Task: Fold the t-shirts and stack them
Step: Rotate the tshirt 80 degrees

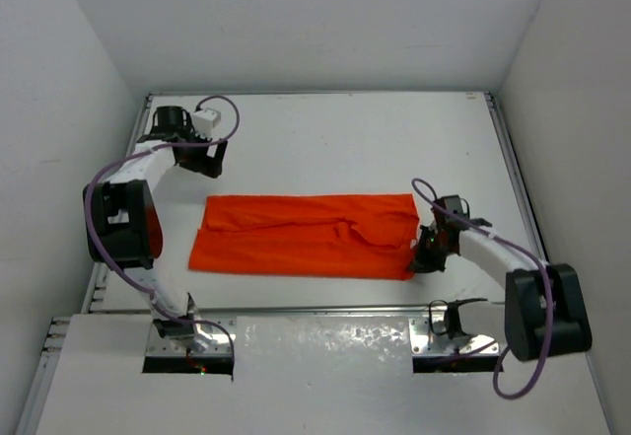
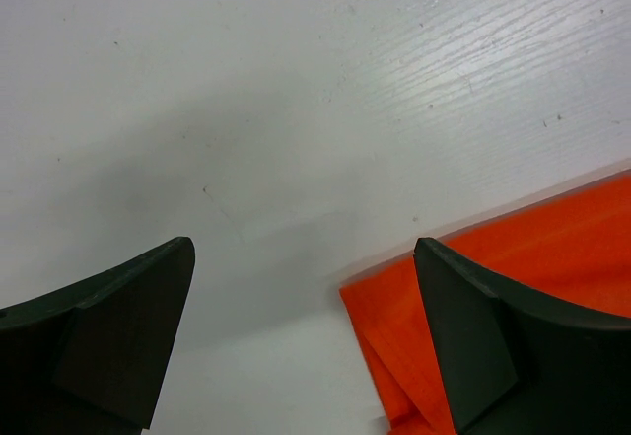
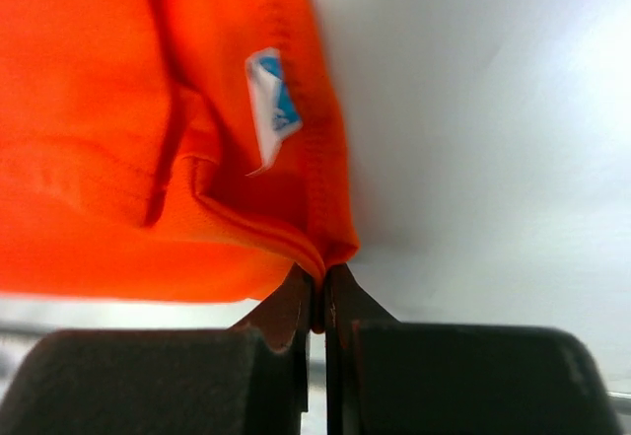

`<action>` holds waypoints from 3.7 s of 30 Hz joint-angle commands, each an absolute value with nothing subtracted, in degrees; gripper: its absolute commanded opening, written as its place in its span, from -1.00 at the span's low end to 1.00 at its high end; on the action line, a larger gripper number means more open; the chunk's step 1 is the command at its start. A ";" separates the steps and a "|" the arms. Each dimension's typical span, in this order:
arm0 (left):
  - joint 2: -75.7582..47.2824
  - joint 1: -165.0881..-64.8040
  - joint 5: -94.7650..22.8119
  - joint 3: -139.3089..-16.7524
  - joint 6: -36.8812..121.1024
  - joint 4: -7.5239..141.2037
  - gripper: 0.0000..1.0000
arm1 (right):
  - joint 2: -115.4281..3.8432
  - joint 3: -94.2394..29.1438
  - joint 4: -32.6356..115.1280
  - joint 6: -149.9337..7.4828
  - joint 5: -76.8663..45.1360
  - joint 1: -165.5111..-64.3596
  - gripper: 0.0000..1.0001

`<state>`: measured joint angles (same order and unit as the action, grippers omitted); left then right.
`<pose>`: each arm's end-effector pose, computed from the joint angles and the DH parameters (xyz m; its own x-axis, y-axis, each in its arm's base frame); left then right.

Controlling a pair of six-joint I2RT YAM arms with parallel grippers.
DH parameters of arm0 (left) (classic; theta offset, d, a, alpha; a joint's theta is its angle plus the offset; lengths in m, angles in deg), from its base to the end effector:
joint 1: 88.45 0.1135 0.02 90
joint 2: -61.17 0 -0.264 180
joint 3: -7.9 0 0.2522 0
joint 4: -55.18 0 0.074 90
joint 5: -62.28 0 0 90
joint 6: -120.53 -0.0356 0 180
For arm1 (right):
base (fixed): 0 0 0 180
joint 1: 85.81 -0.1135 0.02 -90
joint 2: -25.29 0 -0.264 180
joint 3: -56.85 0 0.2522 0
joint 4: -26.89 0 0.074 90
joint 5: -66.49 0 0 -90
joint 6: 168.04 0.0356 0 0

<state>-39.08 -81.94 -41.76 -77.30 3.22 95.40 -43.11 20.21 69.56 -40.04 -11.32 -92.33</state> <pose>0.3709 0.0336 0.2186 -0.7130 0.3666 -0.5977 0.3989 0.9131 0.0842 0.1645 0.0264 0.1214 -0.8572 0.5077 -0.0863 0.4574 0.8275 0.3255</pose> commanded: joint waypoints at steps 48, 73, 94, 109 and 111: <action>-35.78 -86.78 -50.92 -81.98 0.03 101.73 0.86 | -113.86 -81.38 66.48 -57.56 -15.68 -82.38 0.34; -16.62 -86.95 -53.11 -69.41 3.63 100.50 0.86 | -57.14 12.15 36.08 0.88 -30.98 -138.19 0.17; -17.49 -87.04 -58.02 -69.76 -0.22 102.69 0.85 | -68.06 15.22 30.36 2.92 -24.30 -136.61 -0.97; -15.21 -101.62 -67.10 -69.24 -41.15 118.33 0.82 | -45.56 30.16 46.52 -14.40 -17.01 -123.61 -1.00; -14.16 -106.97 -65.08 -67.40 -52.58 121.49 0.78 | -42.93 30.95 48.55 -17.30 -15.60 -121.77 -1.00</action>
<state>-17.46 -102.40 -63.90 -69.00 -32.93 115.20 -44.75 28.47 37.89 -10.60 -15.85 -123.61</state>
